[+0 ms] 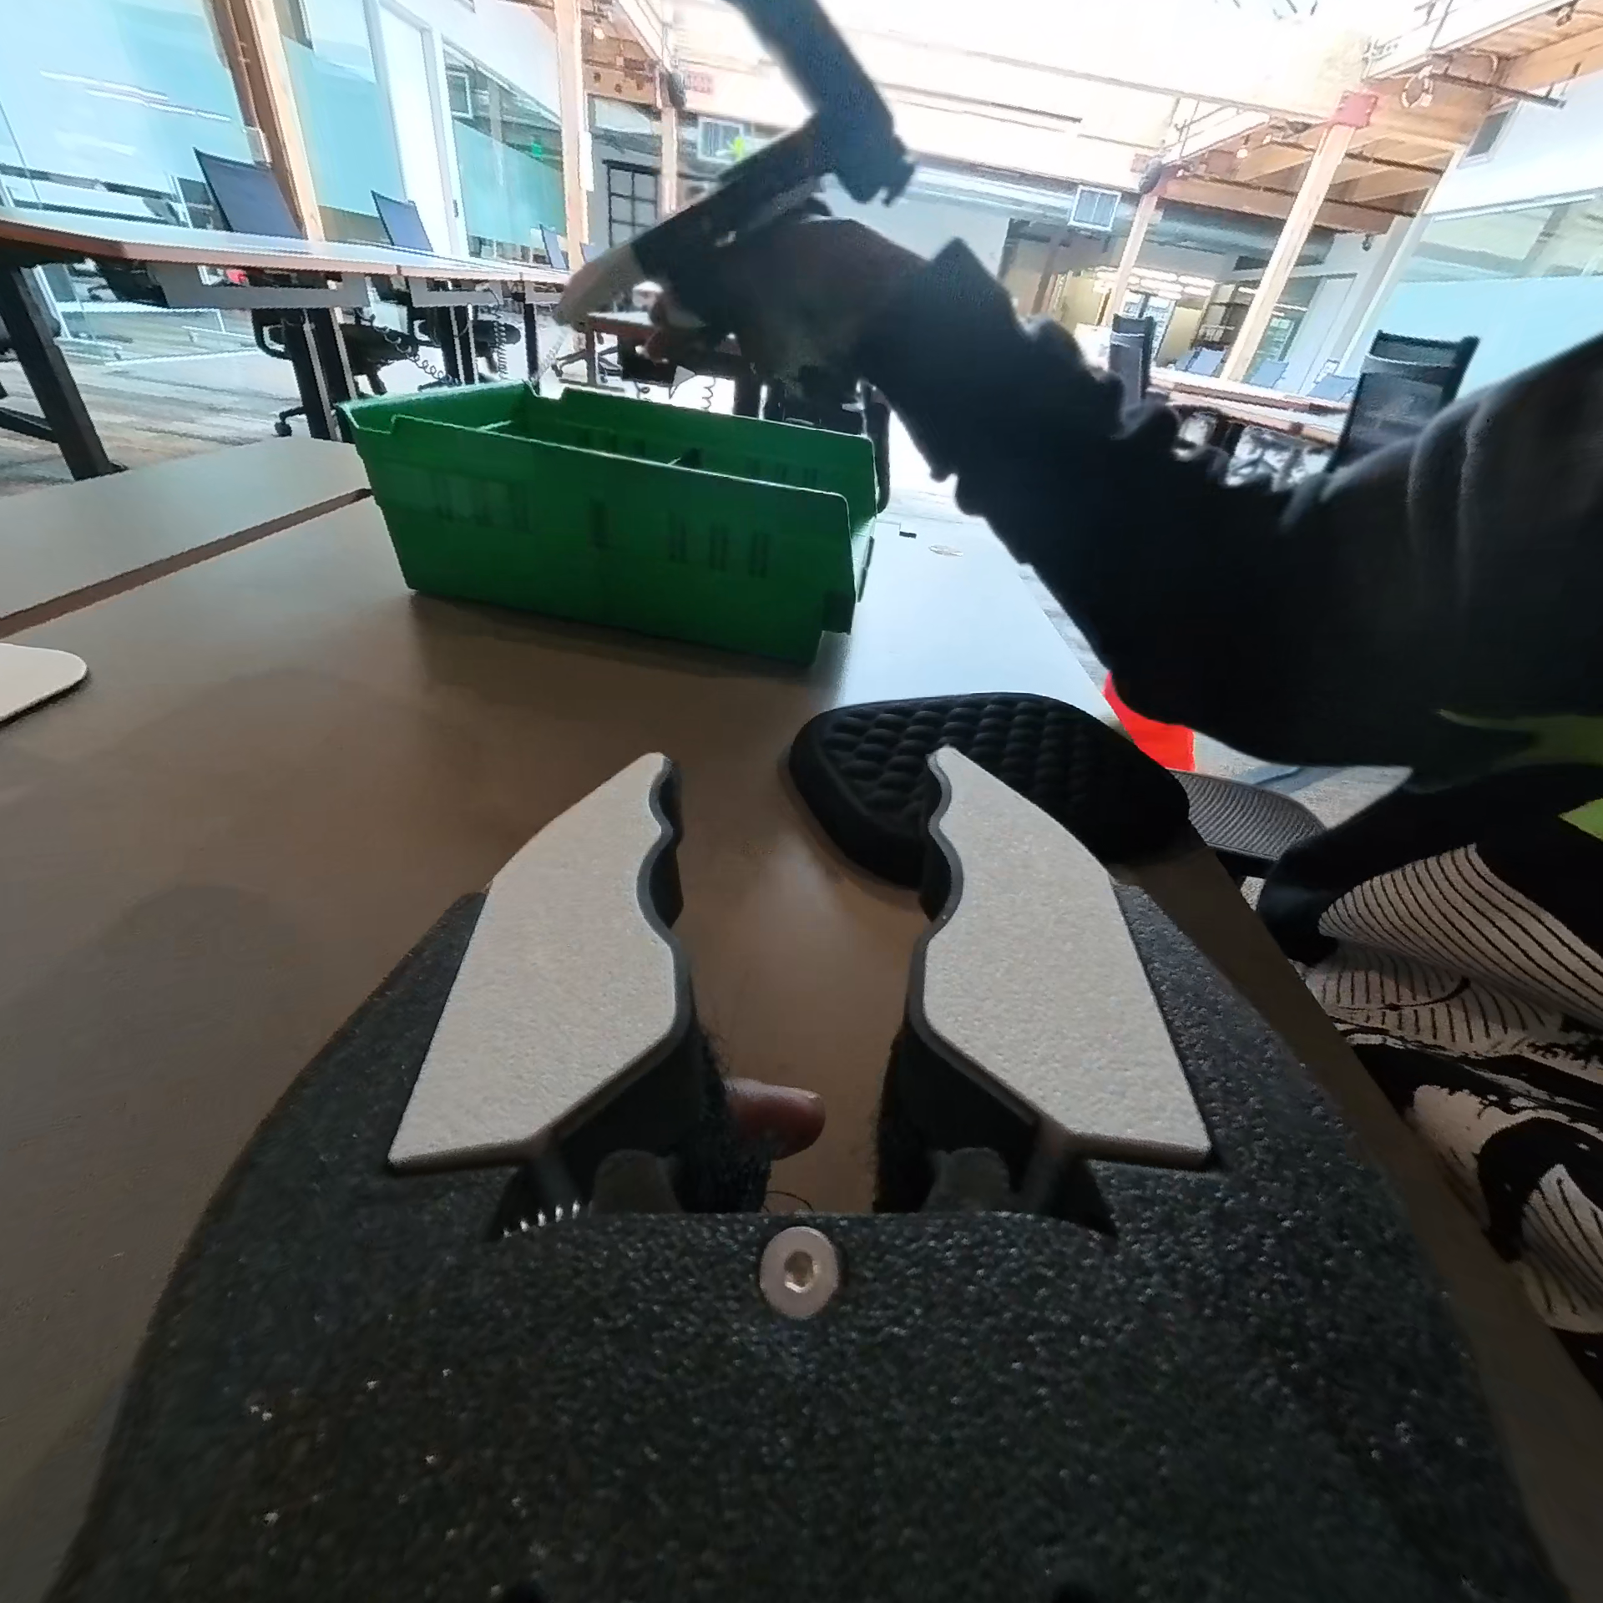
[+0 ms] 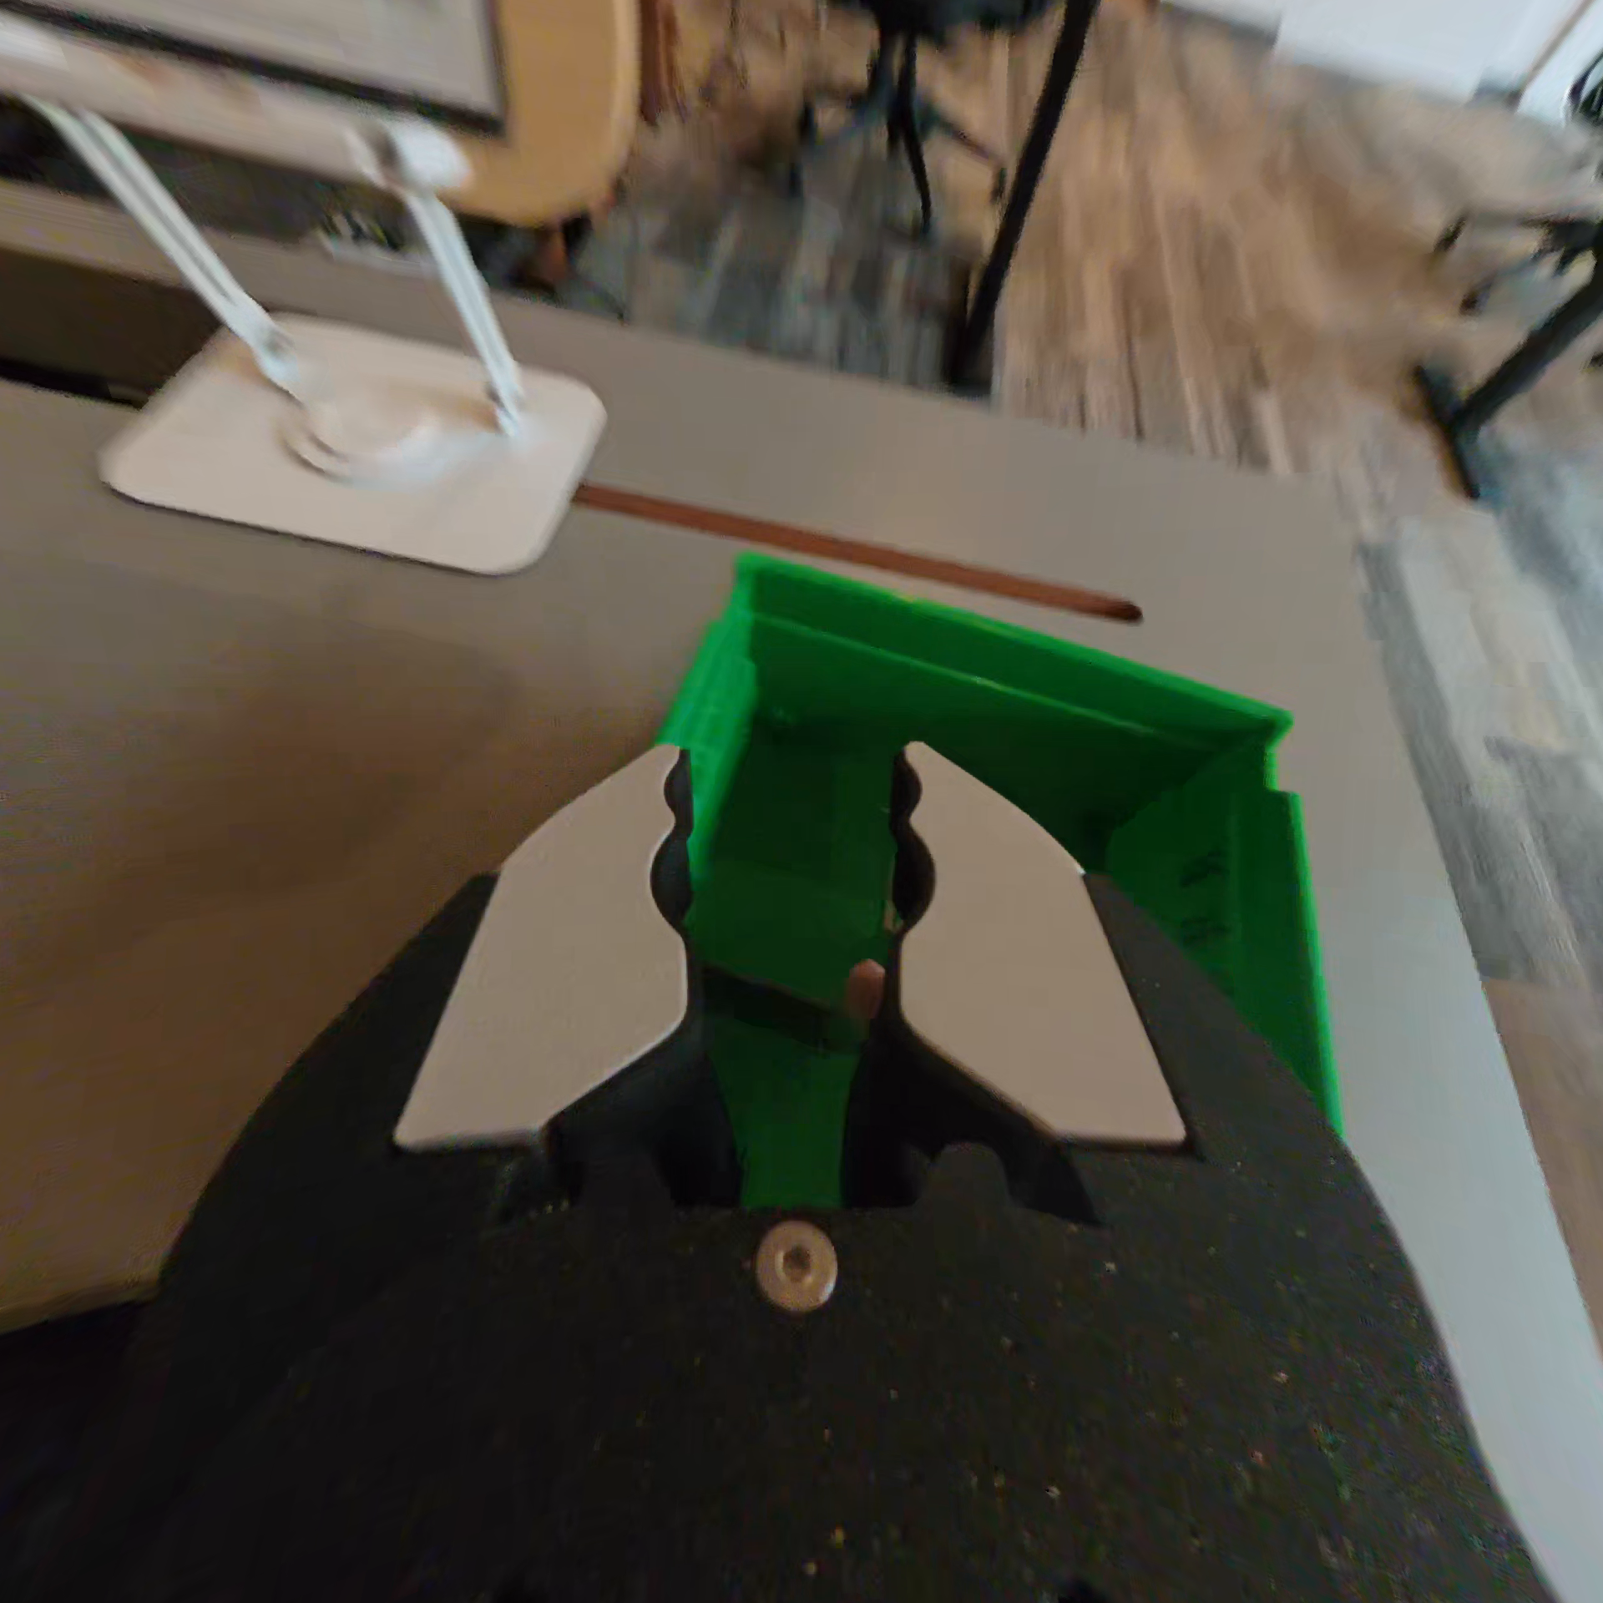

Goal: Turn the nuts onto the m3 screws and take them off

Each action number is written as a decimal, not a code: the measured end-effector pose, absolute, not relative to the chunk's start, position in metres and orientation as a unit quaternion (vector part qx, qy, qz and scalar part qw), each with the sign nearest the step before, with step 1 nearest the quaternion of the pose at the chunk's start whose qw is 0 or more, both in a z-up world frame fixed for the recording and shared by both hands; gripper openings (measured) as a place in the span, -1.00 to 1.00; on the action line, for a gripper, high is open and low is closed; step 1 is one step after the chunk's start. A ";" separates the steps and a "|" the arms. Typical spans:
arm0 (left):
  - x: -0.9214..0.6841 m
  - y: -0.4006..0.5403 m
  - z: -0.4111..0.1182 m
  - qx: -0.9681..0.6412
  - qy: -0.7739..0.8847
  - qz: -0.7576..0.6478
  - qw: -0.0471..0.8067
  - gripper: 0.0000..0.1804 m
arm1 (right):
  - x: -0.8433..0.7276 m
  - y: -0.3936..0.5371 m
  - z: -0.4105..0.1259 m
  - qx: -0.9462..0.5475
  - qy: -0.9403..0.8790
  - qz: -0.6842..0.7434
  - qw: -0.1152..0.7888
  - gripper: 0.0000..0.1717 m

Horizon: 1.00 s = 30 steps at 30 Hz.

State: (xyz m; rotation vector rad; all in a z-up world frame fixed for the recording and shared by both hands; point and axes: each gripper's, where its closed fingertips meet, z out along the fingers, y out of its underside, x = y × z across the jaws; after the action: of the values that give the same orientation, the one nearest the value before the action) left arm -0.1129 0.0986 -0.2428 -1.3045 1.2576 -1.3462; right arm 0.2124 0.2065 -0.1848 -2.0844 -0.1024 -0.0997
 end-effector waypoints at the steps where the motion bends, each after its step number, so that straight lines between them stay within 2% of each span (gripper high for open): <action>1: -0.113 0.099 -0.242 -0.521 0.504 -0.538 0.430 -0.42 | 0.198 0.199 -0.176 -0.848 -0.049 -0.035 0.527 -0.49; 8: -0.117 0.101 -0.229 -0.511 0.503 -0.529 0.454 -0.42 | 0.127 0.160 -0.139 -0.755 -0.048 -0.046 0.653 -0.48; 14: -0.133 0.103 -0.191 -0.493 0.471 -0.522 0.513 -0.43 | 0.095 0.155 -0.143 -0.695 -0.049 -0.069 0.714 -0.53; 19: -0.175 0.116 -0.147 -0.525 0.406 -0.470 0.582 -0.49 | 0.088 0.161 -0.168 -0.690 -0.047 -0.064 0.720 -0.53; 26: -0.297 0.169 -0.111 -0.630 0.283 -0.303 0.657 -0.47 | 0.086 0.161 -0.181 -0.697 -0.050 -0.044 0.714 -0.52; 30: -0.357 0.193 -0.116 -0.675 0.221 -0.239 0.662 -0.46 | 0.088 0.161 -0.183 -0.700 -0.047 -0.037 0.712 -0.52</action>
State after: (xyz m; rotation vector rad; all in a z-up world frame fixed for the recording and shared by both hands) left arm -0.3569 0.1932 -0.1155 -1.5253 0.4996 -0.5411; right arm 0.0882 0.1611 -0.1832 -1.5512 -0.1046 -0.0810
